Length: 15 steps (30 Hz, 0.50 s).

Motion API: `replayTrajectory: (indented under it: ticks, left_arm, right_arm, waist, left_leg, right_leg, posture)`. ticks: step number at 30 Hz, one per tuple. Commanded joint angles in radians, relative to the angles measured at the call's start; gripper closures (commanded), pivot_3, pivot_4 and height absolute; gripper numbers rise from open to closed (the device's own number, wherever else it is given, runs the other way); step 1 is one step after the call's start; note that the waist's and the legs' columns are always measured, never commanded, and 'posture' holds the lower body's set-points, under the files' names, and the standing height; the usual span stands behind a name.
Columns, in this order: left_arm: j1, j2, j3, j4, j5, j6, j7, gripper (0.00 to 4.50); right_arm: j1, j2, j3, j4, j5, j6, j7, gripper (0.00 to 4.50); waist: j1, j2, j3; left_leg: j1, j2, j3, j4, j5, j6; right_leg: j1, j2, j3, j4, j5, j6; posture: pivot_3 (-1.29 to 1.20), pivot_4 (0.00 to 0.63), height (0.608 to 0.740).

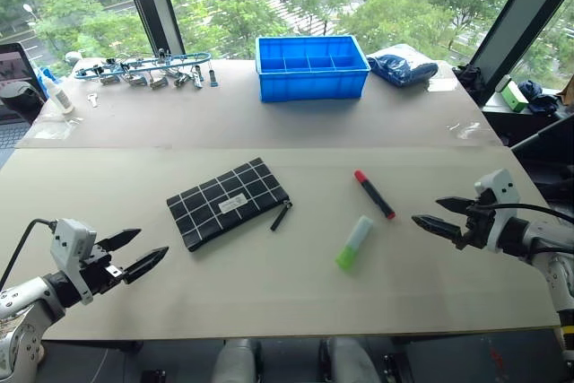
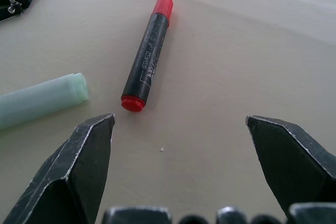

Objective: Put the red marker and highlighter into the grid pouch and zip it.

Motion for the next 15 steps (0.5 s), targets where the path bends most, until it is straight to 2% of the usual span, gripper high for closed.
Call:
replayTrajectory:
  ticks: [1, 4, 7, 10, 15]
  left_arm:
    - [-0.031, 0.003, 0.014, -0.001, -0.001, -0.010, 0.018, 0.00]
    - [-0.084, 0.017, -0.010, 0.026, -0.004, 0.005, 0.010, 0.00]
    - [-0.132, 0.035, -0.041, 0.079, 0.031, -0.079, -0.061, 0.00]
    - [-0.154, 0.043, -0.080, 0.133, 0.148, -0.300, -0.099, 0.00]
    - [-0.161, 0.081, -0.128, 0.255, 0.279, -0.589, -0.162, 0.00]
  right_arm:
    - [-0.030, 0.003, -0.007, 0.001, -0.003, -0.029, 0.000, 0.07]
    - [-0.067, 0.015, 0.004, 0.020, -0.012, -0.032, -0.011, 0.07]
    - [-0.118, 0.049, -0.011, 0.021, 0.008, -0.010, -0.046, 0.07]
    - [-0.165, 0.073, -0.015, -0.002, 0.035, 0.006, -0.052, 0.82]
    - [-0.196, 0.122, 0.071, -0.116, 0.048, 0.052, -0.059, 2.47]
  waist:
    - [0.000, 0.000, 0.000]
    - [0.000, 0.000, 0.000]
    - [0.000, 0.000, 0.000]
    - [-0.004, 0.000, 0.000]
    - [-0.007, 0.000, 0.000]
  left_leg:
    - [0.000, 0.000, 0.000, 0.000, 0.000, 0.000]
    - [0.000, 0.000, 0.000, 0.000, 0.000, 0.000]
    - [0.000, 0.000, 0.000, 0.000, 0.000, 0.000]
    - [0.000, 0.000, 0.001, 0.000, 0.000, 0.000]
    - [0.000, 0.000, 0.004, 0.000, 0.000, 0.000]
  right_leg:
    - [0.000, 0.000, 0.000, 0.000, 0.000, 0.000]
    - [0.000, 0.000, 0.000, 0.000, 0.000, 0.000]
    - [0.000, 0.000, 0.000, 0.001, 0.000, 0.000]
    - [0.000, 0.001, 0.000, 0.001, 0.000, 0.000]
    - [-0.001, 0.000, 0.000, 0.000, 0.000, -0.001]
  posture:
    - [0.00, 0.150, 0.740]
    - [0.00, 0.150, 0.740]
    - [0.00, 0.150, 0.740]
    - [0.00, 0.150, 0.740]
    - [0.00, 0.150, 0.740]
